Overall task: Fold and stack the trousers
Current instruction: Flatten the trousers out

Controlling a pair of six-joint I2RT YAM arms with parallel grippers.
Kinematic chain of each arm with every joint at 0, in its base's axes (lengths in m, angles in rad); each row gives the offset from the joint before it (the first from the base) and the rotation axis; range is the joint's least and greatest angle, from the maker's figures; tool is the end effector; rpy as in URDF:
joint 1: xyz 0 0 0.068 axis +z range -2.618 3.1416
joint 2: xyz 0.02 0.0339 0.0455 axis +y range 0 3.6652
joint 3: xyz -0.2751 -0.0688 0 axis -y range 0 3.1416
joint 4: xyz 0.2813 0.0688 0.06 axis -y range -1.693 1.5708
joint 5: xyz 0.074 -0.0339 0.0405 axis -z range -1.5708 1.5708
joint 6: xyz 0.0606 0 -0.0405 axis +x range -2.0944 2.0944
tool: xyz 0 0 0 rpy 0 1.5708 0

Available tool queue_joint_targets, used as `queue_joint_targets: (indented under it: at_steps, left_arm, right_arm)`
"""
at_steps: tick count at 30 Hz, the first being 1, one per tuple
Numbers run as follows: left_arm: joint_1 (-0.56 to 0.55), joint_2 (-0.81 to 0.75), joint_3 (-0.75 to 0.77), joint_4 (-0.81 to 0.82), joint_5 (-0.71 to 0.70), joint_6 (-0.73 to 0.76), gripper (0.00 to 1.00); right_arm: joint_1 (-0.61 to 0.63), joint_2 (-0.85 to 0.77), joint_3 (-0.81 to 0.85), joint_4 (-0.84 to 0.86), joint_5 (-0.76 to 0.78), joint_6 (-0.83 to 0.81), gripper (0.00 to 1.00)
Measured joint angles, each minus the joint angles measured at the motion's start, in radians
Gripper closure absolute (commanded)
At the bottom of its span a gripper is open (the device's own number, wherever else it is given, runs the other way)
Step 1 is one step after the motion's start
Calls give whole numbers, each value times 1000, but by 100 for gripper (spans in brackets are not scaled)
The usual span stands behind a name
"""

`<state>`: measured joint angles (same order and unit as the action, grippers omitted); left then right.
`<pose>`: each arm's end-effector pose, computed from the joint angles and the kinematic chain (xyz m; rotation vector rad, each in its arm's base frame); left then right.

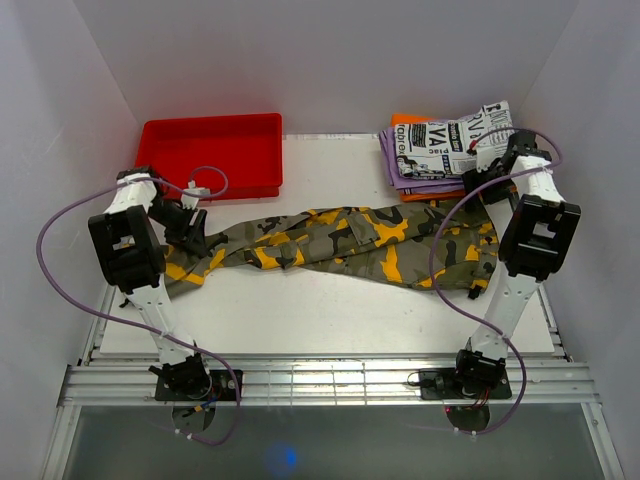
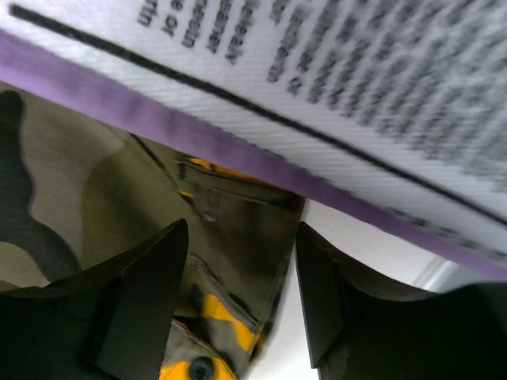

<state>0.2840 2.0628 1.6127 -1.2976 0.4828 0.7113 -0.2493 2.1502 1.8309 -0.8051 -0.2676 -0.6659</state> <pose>0.3985 0.0870 0.1619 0.5657 2.9129 -0.7674 0.5018 -0.1112 0.1929 -0.6215 2.5523 0.0538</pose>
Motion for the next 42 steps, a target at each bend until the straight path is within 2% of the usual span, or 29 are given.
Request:
queue_joint_targets:
  at_steps: [1,3,4,5,10,15,19,22,25,27,28,31,35,42]
  left_arm:
    - [0,0,5,-5,1,-3,33]
    - [0,3,23,-19,2,-5,32]
    - [0,4,42,-27,8,-5,32]
    - [-2,5,60,-32,16,-5,32]
    - [-45,1,153,-34,59,7,32]
    - [-196,-27,162,-5,79,2,32]
    - [-315,-19,239,20,141,-32,30]
    - [-385,-2,348,52,222,-70,25]
    - [-451,2,402,134,296,-116,20]
    - [-500,3,403,203,333,-146,9]
    - [-551,11,403,256,358,-172,9]
    - [-652,21,376,389,380,-217,6]
    - [-819,43,340,570,386,-238,5]
    - [-1075,48,171,889,391,-164,2]
  right_arm:
    - [-3,4,-18,4,-25,24,52]
    - [-9,9,-37,-1,-61,43,67]
    - [-12,9,-45,-3,-83,48,85]
    - [-15,9,-47,-8,-106,45,92]
    - [-40,-21,-47,-34,-216,36,92]
    - [-58,-167,-56,-100,-327,-53,92]
    - [-59,-327,-68,-188,-420,-202,92]
    - [-56,-467,-137,-283,-464,-399,92]
    - [-52,-612,-283,-361,-471,-601,92]
    - [-51,-728,-418,-399,-455,-748,92]
    - [-51,-832,-544,-447,-437,-880,92]
    - [-51,-997,-719,-454,-414,-1053,92]
    - [-51,-1149,-814,-495,-410,-1182,92]
    - [-51,-1194,-848,-498,-425,-1253,92]
